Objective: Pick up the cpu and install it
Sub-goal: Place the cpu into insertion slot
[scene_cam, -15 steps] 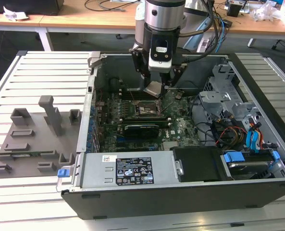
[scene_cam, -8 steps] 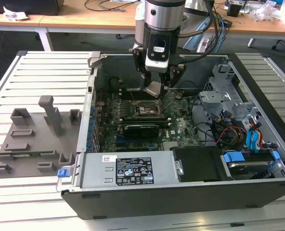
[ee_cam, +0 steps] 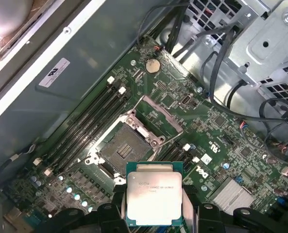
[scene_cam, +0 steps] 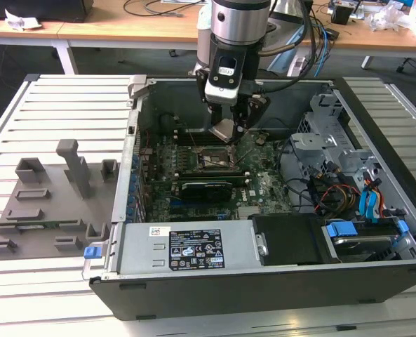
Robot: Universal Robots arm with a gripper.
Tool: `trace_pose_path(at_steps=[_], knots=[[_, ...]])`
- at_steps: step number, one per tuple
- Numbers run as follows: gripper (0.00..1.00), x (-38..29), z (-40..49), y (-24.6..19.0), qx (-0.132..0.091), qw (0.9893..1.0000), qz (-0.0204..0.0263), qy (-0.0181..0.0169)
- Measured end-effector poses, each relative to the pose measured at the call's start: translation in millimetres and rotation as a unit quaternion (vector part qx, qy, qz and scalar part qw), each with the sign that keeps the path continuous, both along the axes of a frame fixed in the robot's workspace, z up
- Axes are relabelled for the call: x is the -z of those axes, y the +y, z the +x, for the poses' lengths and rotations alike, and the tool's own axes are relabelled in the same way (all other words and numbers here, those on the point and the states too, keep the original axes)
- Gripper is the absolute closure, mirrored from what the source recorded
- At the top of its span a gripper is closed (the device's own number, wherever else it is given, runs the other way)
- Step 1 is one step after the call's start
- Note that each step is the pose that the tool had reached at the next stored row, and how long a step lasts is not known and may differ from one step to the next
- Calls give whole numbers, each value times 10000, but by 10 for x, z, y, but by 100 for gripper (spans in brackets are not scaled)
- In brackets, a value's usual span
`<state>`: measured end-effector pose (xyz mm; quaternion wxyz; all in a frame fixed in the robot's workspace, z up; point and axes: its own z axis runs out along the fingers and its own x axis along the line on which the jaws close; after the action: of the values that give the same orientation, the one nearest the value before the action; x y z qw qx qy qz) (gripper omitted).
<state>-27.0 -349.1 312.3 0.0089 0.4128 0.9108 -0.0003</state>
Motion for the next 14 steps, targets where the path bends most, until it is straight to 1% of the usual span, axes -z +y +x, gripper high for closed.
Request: trace_pose_path(at_steps=[5, 6, 7, 14], knots=[[45, 0, 0, 0, 198, 9998, 0, 0], [45, 0, 0, 0, 311, 9995, 0, 0], [45, 1, 0, 0, 376, 9993, 0, 0], [45, 2, 0, 0, 615, 9981, -1, 0]])
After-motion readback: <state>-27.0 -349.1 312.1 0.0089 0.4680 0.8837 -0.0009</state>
